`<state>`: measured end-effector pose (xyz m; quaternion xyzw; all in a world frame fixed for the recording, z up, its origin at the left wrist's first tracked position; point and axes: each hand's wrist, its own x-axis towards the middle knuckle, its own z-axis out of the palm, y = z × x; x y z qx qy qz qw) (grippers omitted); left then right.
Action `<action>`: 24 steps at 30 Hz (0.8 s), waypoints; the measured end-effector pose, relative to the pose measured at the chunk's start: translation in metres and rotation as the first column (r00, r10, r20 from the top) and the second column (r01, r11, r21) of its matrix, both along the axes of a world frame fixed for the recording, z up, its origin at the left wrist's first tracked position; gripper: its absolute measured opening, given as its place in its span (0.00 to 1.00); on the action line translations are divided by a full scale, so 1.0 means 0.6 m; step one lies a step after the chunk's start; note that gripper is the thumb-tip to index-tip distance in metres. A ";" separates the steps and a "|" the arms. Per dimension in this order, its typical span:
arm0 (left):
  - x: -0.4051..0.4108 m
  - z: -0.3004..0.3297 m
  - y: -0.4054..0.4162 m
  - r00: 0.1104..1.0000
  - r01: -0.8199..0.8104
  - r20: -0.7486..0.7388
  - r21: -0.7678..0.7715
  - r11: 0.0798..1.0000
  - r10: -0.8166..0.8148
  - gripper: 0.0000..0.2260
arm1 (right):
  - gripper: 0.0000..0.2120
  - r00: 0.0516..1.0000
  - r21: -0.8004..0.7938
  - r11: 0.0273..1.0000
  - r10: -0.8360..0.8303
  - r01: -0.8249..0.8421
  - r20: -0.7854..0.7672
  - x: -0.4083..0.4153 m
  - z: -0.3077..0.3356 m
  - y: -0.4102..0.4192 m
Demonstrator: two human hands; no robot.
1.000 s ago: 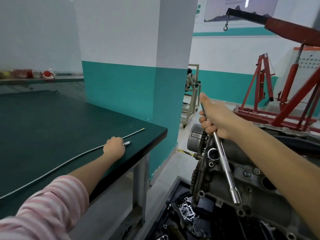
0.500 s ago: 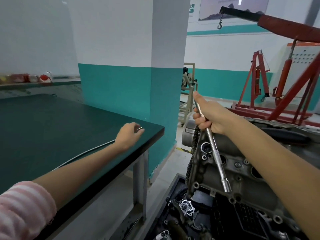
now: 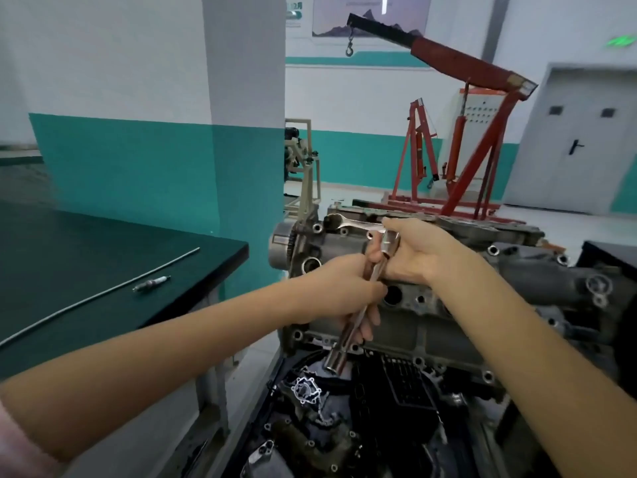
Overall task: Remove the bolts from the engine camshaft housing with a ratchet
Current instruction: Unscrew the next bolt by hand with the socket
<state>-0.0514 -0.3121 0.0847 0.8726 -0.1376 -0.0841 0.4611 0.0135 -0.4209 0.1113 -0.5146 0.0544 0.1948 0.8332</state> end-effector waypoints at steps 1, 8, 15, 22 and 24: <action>-0.002 -0.001 -0.007 1.000 -0.008 -0.022 0.012 1.000 0.008 0.07 | 0.09 1.000 0.026 1.000 -0.011 0.012 -0.027 -0.007 -0.005 -0.012; -0.016 -0.004 -0.015 0.941 -0.191 0.334 0.665 0.722 -0.058 0.12 | 0.11 0.977 0.135 0.986 0.117 -0.094 -0.178 -0.046 -0.053 -0.023; -0.014 0.037 -0.018 0.998 0.051 -0.059 0.529 0.847 -0.023 0.06 | 0.21 0.966 0.230 0.973 0.072 -0.013 -0.248 -0.025 -0.081 -0.027; -0.031 0.046 -0.055 0.714 -0.385 -0.660 -0.647 0.658 -0.231 0.05 | 0.16 0.952 0.190 0.979 0.124 -0.072 -0.280 0.012 -0.106 -0.062; -0.039 0.035 -0.066 0.716 -0.492 -0.649 -0.730 0.474 -0.257 0.06 | 0.20 0.952 0.169 0.981 0.143 -0.099 -0.269 0.014 -0.115 -0.062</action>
